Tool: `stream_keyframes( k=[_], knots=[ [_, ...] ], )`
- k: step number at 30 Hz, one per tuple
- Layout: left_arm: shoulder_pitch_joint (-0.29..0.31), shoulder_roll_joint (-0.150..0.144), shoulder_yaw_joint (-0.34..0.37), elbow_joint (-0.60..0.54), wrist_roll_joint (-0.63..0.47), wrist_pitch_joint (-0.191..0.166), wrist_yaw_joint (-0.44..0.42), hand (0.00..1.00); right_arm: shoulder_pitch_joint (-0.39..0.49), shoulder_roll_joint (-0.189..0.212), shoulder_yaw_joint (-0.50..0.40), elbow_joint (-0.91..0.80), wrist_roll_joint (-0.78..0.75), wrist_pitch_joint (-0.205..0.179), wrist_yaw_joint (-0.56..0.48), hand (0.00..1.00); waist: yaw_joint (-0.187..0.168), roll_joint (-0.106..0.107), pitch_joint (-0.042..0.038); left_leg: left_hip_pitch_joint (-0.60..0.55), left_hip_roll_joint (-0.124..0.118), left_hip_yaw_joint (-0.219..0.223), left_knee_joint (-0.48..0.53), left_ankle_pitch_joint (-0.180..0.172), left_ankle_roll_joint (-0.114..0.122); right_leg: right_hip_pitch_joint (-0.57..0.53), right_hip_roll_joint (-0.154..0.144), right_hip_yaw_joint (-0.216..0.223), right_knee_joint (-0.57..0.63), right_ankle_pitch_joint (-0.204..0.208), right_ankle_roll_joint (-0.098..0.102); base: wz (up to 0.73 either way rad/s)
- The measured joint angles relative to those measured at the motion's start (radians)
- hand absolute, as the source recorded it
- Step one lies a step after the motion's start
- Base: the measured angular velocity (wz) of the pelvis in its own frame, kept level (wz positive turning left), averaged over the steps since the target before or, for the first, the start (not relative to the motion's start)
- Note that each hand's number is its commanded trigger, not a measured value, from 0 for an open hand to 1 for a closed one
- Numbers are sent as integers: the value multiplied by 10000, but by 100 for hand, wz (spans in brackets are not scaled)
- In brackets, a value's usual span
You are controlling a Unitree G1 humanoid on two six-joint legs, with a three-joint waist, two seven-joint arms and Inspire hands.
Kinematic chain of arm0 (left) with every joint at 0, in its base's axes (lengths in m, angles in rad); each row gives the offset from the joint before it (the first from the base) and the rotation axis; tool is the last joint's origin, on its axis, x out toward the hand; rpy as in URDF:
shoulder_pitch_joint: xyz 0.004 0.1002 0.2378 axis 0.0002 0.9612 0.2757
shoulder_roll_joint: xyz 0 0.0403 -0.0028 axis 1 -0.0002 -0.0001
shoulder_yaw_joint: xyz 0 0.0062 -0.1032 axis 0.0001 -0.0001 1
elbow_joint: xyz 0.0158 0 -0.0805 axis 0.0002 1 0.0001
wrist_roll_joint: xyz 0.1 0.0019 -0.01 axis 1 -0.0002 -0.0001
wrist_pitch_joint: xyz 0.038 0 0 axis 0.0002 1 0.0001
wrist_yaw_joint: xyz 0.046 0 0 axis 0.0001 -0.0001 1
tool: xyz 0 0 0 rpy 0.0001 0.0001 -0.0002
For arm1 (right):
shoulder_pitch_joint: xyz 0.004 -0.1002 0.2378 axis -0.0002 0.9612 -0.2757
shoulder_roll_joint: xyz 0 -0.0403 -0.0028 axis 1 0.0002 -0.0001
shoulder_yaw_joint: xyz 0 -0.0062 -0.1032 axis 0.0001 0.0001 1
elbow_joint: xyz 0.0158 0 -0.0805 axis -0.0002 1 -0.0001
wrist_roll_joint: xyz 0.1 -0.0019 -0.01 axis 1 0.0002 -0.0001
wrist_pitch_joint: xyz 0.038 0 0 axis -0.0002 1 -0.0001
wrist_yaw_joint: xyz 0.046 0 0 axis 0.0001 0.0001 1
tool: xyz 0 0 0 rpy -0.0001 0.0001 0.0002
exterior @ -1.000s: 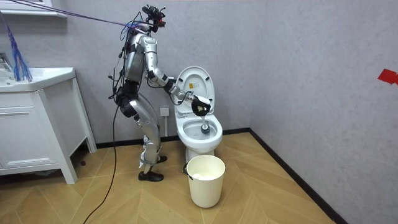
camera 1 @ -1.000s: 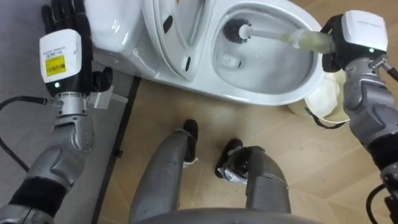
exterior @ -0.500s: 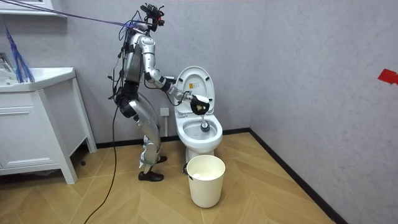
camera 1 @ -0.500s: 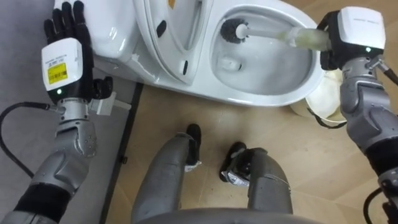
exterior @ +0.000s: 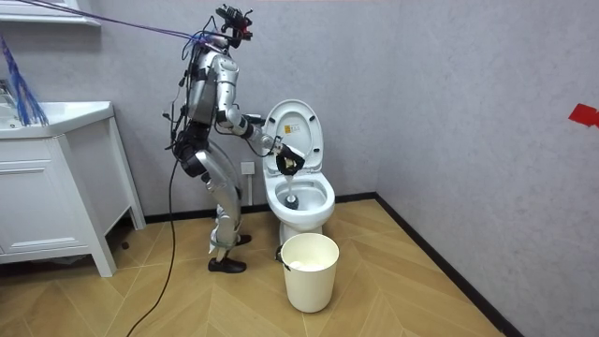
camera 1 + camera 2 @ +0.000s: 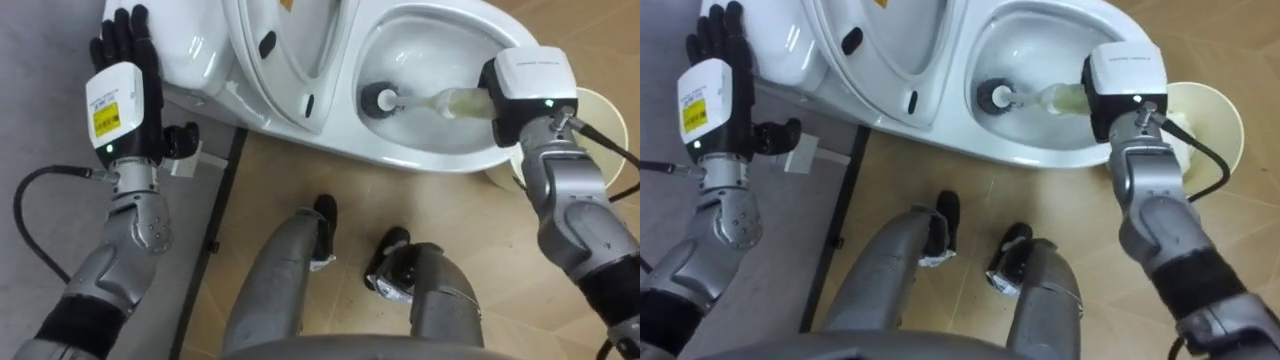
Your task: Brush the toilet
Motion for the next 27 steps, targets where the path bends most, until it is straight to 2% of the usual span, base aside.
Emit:
stream_keyframes(
  k=[1, 4, 7, 10, 12, 13, 14, 15, 16, 17, 19, 21, 23, 27],
  knots=[
    [43, -2, -20, 2, -156, -104, 170, 0, 115, -2, 2, -407, -182, 124, 283, 100, 31, 25, -4, -13, 95, 12, -21, -13, -24, -3, 53, 5, -59, 7, -13, -6],
    [151, -8, -140, 1, -164, -324, 515, 0, 440, 0, 1, -1160, -707, 314, 850, 100, 64, 24, -6, -14, 117, 6, -50, -55, -93, -7, 164, 53, -170, 12, -34, -5],
    [293, -8, -194, 2, -170, -481, 723, 0, 506, 2, 1, -1363, -1150, 321, 1064, 100, 49, 24, -9, -25, 115, 5, -82, -68, -130, -25, 191, 53, -214, 9, -54, -1],
    [299, -6, -205, 62, -363, -605, 868, 0, 428, -99, 0, -1246, -1062, 313, 1028, 100, 9, 9, -11, 25, 83, 26, -59, -68, -131, -15, 144, 48, -167, 7, -57, 0],
    [295, 34, -199, 269, -345, -694, 937, 0, 85, -135, -12, -468, -465, 181, 586, 100, -36, -17, -4, 78, 74, 48, 12, -67, -128, 44, 118, 50, -117, 2, -52, 0],
    [307, 131, -199, 320, -360, -712, 1026, 0, -270, -164, -83, 274, 171, 47, 219, 100, -118, -141, 14, 133, 21, 78, -1, -65, -124, 40, 46, 69, -13, -57, -55, 0],
    [316, 311, -193, 320, -329, -722, 1042, 0, -615, -118, -203, 1084, 1094, -161, -188, 100, -176, -361, 37, 201, -63, 119, -21, -63, -122, 1, -48, 160, 148, -160, -44, 4],
    [289, 402, -191, 338, -330, -727, 1044, 0, -781, -101, -280, 1511, 1589, -294, -336, 100, -253, -445, 38, 207, -89, 117, 12, -63, -121, -1, -82, 167, 220, -217, -34, 8],
    [247, 587, -170, 367, -302, -719, 1043, 0, -1106, -67, -501, 2317, 2616, -642, -618, 100, -352, -691, 70, 228, -145, 117, 68, -63, -119, -40, -167, 191, 395, -302, -37, 8],
    [248, 663, -155, 398, -234, -719, 1038, 0, -1262, -71, -624, 2707, 3106, -821, -718, 100, -378, -806, 80, 228, -164, 123, 84, -63, -119, -73, -196, 212, 467, -327, -43, 9],
    [232, 711, 180, 345, 131, -720, 1014, 0, -1859, -98, -1186, 3987, 5205, -1388, -974, 100, -565, -1140, 241, 206, -230, 119, 224, -50, -95, -117, -337, 196, 751, -431, -46, 10],
    [177, 708, 223, 348, 248, -683, 979, 0, -2076, -90, -1479, 4436, 6611, -1545, -1395, 100, -682, -1265, 281, 189, -230, 122, 307, -47, -73, -129, -404, 190, 863, -464, -34, 9],
    [199, 691, 249, 396, 376, -649, 898, 0, -2239, -87, -1800, 4945, 7892, -1812, -1844, 100, -892, -1292, 275, 240, -261, 104, 301, -7, -1, -51, -494, 136, 900, -457, 0, 10],
    [216, 615, 320, 433, 480, -514, 617, 0, -2232, -42, -2015, 5811, 9214, -1897, -1962, 100, -923, -1289, 269, 458, -273, 128, 199, -7, 54, 184, -524, 105, 832, -407, 54, -1]
  ],
)
